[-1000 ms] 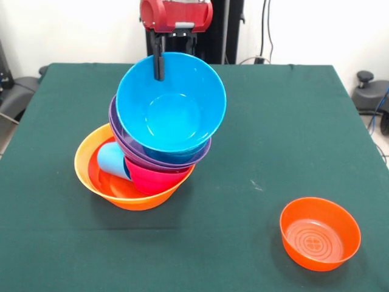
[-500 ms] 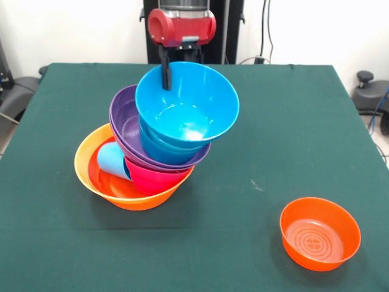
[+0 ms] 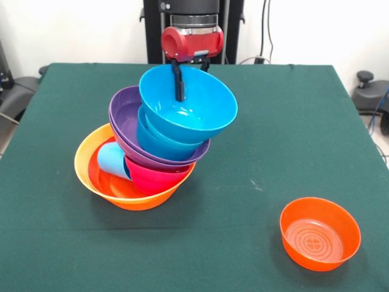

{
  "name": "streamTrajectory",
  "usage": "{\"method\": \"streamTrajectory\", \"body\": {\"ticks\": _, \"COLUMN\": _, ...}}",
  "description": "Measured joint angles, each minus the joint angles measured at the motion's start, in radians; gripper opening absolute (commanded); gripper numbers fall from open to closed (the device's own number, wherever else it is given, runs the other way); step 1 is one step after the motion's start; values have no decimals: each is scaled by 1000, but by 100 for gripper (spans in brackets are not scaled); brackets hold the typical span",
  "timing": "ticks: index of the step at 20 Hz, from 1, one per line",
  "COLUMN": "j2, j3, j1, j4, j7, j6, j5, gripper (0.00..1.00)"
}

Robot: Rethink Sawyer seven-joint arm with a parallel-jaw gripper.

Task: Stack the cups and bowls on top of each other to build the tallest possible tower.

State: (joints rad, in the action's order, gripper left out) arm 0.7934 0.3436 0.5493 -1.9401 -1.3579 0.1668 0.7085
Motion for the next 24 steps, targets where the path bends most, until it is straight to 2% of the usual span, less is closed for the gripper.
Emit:
{"method": "streamTrajectory", "body": {"ticks": 9, "j2": 4, "j3": -41, "j1": -3, "j4": 0, "j7": 0, "j6": 0, "j5": 0, "gripper": 100}}
{"method": "streamTrajectory", "body": {"ticks": 24, "j2": 73, "j3": -26, "j1": 37, "j4": -4, "j7": 0, "j6": 0, "j5": 0, "gripper": 100}}
